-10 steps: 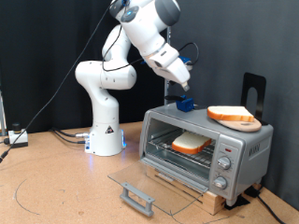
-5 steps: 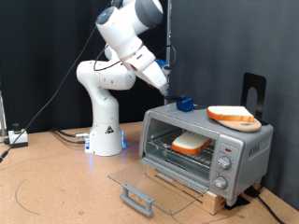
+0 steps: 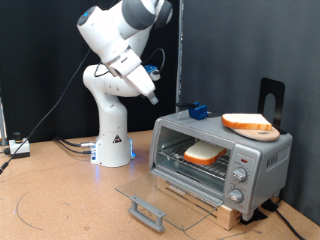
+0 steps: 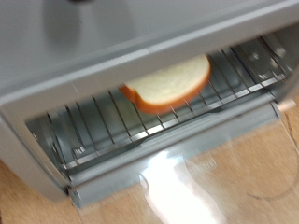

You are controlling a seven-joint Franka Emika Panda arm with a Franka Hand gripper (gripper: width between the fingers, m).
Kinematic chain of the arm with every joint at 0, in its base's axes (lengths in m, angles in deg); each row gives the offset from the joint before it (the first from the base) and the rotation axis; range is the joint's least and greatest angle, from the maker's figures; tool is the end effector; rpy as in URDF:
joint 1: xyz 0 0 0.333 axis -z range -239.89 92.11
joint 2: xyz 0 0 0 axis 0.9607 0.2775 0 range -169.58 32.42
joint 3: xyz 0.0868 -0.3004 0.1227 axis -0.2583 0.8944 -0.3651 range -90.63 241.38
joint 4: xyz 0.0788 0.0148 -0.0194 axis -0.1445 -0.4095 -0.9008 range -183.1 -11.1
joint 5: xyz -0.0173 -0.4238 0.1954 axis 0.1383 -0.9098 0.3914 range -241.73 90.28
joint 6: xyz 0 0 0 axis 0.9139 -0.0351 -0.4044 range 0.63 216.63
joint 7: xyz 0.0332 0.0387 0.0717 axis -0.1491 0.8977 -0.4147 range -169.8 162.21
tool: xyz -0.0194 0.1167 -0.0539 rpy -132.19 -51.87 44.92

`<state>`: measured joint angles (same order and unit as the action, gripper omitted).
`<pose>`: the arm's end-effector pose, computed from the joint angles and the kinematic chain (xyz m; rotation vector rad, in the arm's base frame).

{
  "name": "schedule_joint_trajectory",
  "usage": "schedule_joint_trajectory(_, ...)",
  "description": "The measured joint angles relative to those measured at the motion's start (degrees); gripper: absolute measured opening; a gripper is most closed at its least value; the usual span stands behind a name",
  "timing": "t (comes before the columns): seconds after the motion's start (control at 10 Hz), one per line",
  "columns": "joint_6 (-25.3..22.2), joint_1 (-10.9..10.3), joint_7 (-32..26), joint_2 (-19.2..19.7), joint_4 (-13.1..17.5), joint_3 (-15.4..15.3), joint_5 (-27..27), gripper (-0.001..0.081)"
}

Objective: Make a piece of toast with the oven

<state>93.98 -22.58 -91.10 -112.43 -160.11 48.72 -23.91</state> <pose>0.3702 -0.0782 0.3994 -2.3974 -0.9142 -0.4637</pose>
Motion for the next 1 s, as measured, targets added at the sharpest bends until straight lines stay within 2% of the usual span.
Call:
schedule_joint_trajectory(0.1, 0.5, 0.8, -1.0, 2.3, 1.2, 0.0, -0.3, 0.0809)
schedule_joint_trajectory(0.2, 0.4, 0.8, -0.9, 2.3, 1.1, -0.2, -0.3, 0.0809)
schedule_joint_trajectory(0.3, 0.0, 1.0, 3.7, 2.3, 1.2, -1.0, -1.5, 0.0809)
schedule_joint_trajectory(0.4, 0.7, 1.5, 11.0, 2.3, 1.2, -2.6, -1.1, 0.0809)
schedule_joint_trajectory(0.5, 3.4, 2.5, 18.1, 2.7, 1.2, -4.6, 0.3, 0.0809)
schedule_joint_trajectory(0.8, 12.8, 7.7, 35.2, 6.6, 1.1, -9.7, 3.8, 0.0809)
schedule_joint_trajectory(0.9, 14.0, 9.4, 40.0, 8.4, 1.8, -11.0, 4.2, 0.0809)
schedule_joint_trajectory(1.0, 13.4, 9.2, 37.8, 8.4, 1.8, -11.0, 3.4, 0.0809)
